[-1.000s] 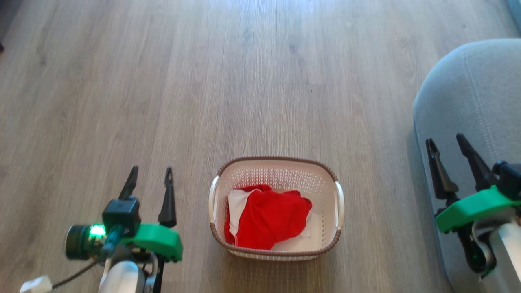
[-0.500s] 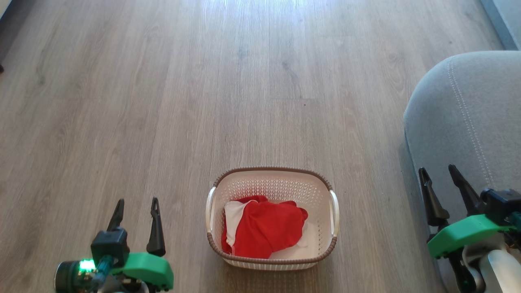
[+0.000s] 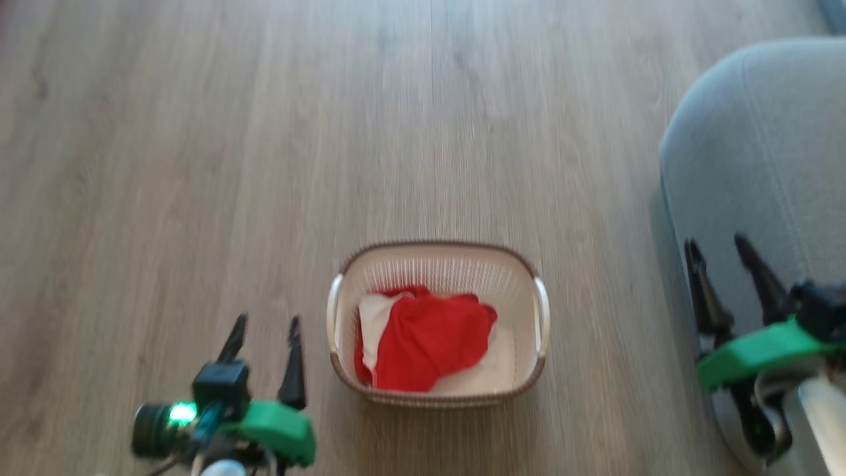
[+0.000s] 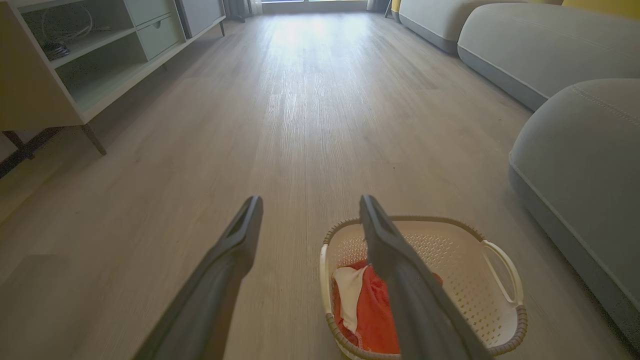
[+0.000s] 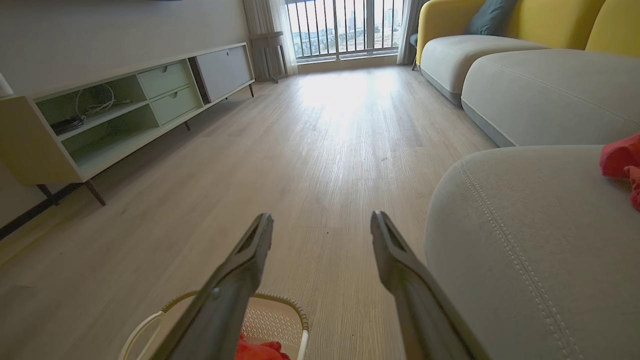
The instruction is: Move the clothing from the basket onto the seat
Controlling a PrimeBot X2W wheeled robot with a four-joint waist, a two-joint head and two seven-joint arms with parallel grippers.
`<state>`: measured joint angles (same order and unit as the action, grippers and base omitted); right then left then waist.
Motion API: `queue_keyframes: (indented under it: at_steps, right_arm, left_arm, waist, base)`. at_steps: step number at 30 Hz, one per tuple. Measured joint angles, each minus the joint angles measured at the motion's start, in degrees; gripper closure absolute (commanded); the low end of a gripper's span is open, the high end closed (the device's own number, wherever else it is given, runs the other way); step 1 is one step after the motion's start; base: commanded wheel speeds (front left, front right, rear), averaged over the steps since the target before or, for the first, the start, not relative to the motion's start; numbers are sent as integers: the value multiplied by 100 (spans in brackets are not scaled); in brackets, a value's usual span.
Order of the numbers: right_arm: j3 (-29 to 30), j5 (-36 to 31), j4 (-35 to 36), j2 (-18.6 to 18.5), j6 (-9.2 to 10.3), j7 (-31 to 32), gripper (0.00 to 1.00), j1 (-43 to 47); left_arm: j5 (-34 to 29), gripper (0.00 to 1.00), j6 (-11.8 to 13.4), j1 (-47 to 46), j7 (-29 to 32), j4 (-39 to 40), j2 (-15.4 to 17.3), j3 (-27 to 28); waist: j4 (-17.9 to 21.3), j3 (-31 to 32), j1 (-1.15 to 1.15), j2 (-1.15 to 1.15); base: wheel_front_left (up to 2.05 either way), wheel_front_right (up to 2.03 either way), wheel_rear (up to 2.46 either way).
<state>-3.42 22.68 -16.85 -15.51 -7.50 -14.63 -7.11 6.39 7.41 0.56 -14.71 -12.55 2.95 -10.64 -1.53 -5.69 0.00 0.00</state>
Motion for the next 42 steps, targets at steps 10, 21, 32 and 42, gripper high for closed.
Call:
queue_keyframes:
  at_steps: [10, 21, 32, 42]
  right_arm:
    - [67, 223, 620, -164, 0, 0, 0, -1231]
    - [24, 419, 1102, -245, 0, -1, 0, -2382]
    - [-102, 513, 1232, -112, 0, -1, 0, -2692]
    - [-252, 564, 1294, 77, 0, -1, 0, -2859]
  left_arm:
    - [425, 0, 183, -1566, 0, -609, -32, -1294]
    - [680, 0, 286, -3628, 0, -2135, -37, -2507]
    - [1032, 0, 369, -5673, 342, -4383, -46, -3657]
    - [945, 0, 648, -6550, 1352, -5395, -46, -4305]
  waist:
    - [219, -1345, 2, 0]
    - [613, -3095, 3, -1]
    - [1176, -4363, 2, -1]
    - [1629, -4889, 1, -1]
  base:
    - [0, 0, 0]
    - [0, 0, 0]
    - [0, 0, 0]
    - [0, 0, 0]
